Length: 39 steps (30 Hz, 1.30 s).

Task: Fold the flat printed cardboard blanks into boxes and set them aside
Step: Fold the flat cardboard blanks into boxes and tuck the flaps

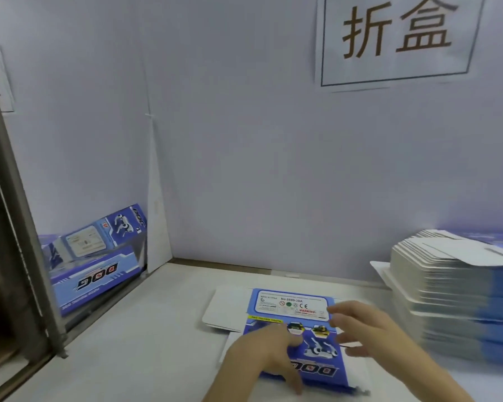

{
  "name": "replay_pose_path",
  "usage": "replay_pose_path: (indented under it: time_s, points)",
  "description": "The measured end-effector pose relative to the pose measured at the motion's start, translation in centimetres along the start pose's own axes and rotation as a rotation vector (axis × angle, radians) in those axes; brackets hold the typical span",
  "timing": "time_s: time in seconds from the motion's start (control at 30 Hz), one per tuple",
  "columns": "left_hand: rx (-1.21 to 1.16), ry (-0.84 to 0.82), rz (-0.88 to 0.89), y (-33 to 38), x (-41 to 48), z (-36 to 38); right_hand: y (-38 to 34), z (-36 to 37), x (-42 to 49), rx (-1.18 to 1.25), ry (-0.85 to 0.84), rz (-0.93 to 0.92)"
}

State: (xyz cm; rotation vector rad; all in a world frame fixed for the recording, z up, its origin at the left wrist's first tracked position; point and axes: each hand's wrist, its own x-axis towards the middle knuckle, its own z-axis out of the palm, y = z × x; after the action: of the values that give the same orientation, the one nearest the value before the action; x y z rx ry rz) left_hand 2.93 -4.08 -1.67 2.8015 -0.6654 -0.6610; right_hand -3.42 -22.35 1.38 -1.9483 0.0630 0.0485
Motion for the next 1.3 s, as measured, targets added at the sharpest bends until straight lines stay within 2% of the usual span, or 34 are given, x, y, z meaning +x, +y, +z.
replay_pose_path:
  time_s: [0.13, 0.2, 0.27, 0.33, 0.37, 0.43, 0.53, 0.6, 0.67, 0.73, 0.8, 0.87, 0.9, 1.03, 1.13, 1.3]
  points:
    - [-0.093, 0.11, 0.012, -0.1, -2.0, -1.4, 0.0, -0.5, 0.0, 0.049, 0.142, -0.083]
    - [-0.076, 0.383, 0.068, 0.4, -3.6, -2.8, -0.3, -0.9, -0.2, 0.137, 0.287, -0.162]
    - [0.003, 0.813, 0.123, 0.7, -5.4, -4.2, -0.9, -1.6, -0.6, 0.206, 0.483, -0.25]
    - [-0.052, 1.172, 0.24, 1.1, -7.0, -5.2, -1.3, -2.2, -1.0, 0.258, 0.596, -0.33]
    - [-0.154, 1.279, 0.305, 1.4, -7.8, -5.6, -1.5, -2.5, -1.1, 0.254, 0.597, -0.361]
    - [-0.451, 1.389, 0.424, 2.2, -8.9, -5.9, -1.8, -2.5, -1.1, 0.234, 0.524, -0.394]
    - [-0.885, 1.335, 0.54, 3.1, -8.9, -5.8, -2.4, -2.0, -1.4, 0.339, 0.349, -0.43]
    - [-0.962, 1.297, 0.54, 3.3, -8.4, -5.6, -2.5, -2.0, -1.5, 0.478, 0.273, -0.442]
    - [-0.861, 1.284, 0.464, 3.1, -7.8, -5.3, -2.6, -2.5, -1.8, 0.561, 0.28, -0.425]
    - [-0.652, 1.192, 0.382, 2.4, -7.2, -5.1, -2.4, -3.2, -1.8, 0.636, 0.338, -0.427]
    - [-0.431, 0.983, 0.339, 1.9, -6.8, -4.8, -2.2, -4.0, -1.9, 0.7, 0.41, -0.439]
    - [-0.346, 0.763, 0.339, 1.7, -6.5, -4.4, -2.0, -4.6, -1.9, 0.71, 0.457, -0.443]
    - [-0.3, 0.703, 0.333, 1.8, -6.4, -4.1, -1.9, -4.9, -1.9, 0.7, 0.471, -0.443]
    - [-0.054, 0.755, 0.28, 2.2, -6.2, -4.1, -1.8, -5.5, -1.8, 0.697, 0.482, -0.427]
    - [0.039, 0.8, 0.271, 2.4, -6.6, -4.3, -1.9, -5.8, -1.9, 0.695, 0.463, -0.409]
    - [-0.117, 0.695, 0.254, 2.6, -7.0, -3.8, -2.1, -6.3, -2.1, 0.683, 0.361, -0.391]
